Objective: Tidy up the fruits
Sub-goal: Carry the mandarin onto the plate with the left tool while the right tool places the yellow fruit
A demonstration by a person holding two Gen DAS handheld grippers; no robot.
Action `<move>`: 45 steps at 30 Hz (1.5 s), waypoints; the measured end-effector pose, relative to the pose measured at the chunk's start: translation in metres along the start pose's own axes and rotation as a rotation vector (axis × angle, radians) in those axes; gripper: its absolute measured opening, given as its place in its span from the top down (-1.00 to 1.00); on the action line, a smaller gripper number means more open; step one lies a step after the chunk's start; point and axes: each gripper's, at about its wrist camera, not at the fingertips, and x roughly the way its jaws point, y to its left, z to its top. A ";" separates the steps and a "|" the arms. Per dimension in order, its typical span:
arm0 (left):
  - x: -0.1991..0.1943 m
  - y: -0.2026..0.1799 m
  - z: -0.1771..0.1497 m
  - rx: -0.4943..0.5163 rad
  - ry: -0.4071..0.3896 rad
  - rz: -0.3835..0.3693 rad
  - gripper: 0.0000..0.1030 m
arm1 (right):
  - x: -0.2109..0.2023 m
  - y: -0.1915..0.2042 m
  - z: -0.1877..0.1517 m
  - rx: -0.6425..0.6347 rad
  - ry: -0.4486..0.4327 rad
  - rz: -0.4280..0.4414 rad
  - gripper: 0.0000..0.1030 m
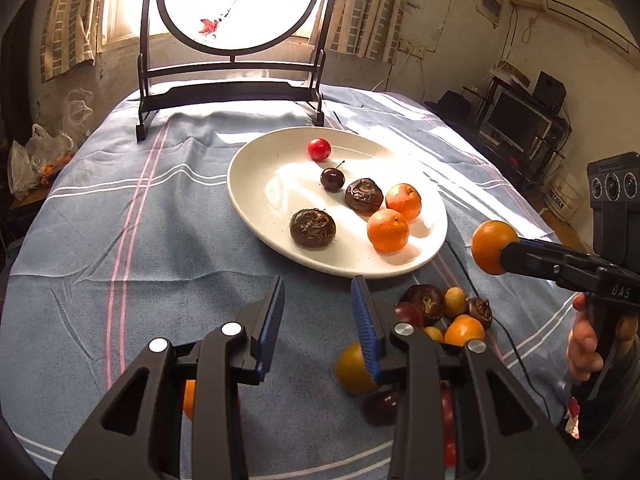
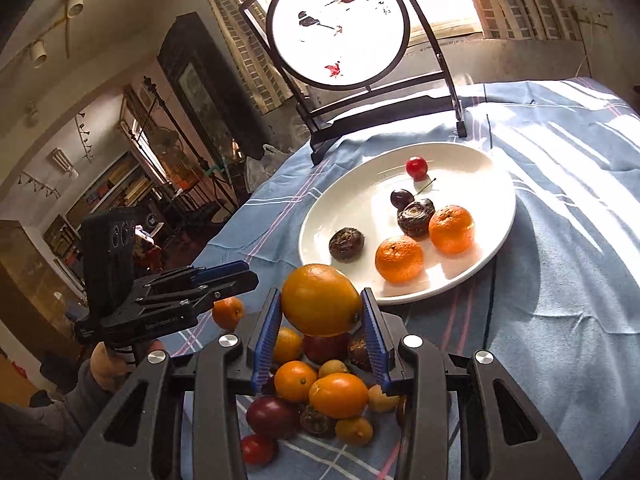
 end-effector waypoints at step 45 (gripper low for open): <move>0.009 0.008 0.029 0.020 0.004 0.079 0.21 | -0.017 -0.014 0.018 0.032 -0.088 -0.060 0.22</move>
